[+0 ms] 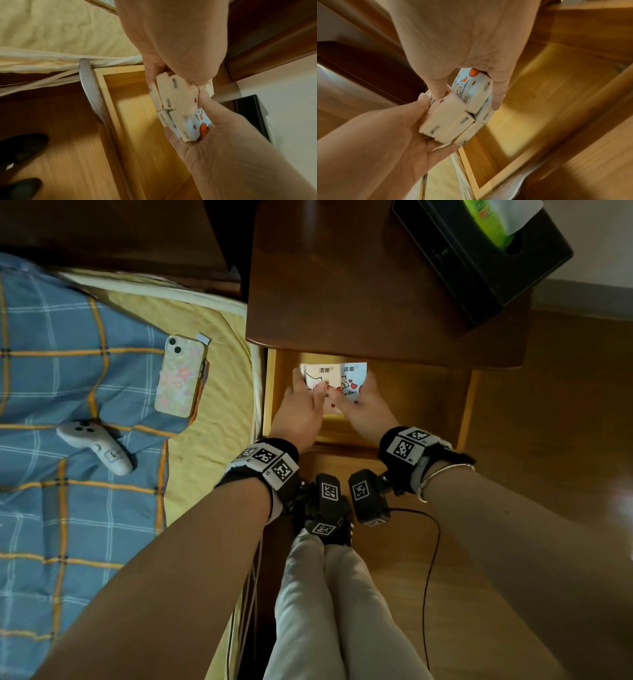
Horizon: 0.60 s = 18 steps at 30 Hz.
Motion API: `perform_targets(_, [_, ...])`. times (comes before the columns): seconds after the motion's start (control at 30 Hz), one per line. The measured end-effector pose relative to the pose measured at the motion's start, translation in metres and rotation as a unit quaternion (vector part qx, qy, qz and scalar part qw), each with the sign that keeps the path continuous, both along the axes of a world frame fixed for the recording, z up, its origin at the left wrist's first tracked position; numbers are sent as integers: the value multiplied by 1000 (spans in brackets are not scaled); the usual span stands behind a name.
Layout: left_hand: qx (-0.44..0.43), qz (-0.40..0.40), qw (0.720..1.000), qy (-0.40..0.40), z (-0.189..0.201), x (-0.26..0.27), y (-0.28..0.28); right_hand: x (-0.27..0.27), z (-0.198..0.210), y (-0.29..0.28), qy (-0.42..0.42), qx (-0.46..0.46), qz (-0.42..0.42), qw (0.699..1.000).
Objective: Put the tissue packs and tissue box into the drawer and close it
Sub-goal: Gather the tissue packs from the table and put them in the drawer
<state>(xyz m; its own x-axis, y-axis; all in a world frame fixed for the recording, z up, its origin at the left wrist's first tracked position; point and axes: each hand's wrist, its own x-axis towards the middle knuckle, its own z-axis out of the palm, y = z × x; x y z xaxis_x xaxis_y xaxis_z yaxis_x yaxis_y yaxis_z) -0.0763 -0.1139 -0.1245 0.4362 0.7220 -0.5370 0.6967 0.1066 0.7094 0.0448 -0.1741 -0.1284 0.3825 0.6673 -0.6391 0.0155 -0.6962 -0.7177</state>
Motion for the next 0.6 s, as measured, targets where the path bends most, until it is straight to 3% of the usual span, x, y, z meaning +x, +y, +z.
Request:
perform_targets(0.27, [-52,-15,998,43,-70,-6,10,-12,-85,1,4,-31,16,999])
perform_targets(0.47, [-54,-70,992,93,-109,-1,10,-12,-132,1,12,-60,15,998])
perform_targets(0.6, [-78,-41,992,93,-132,1,7,-11,-153,2,20,-71,33,997])
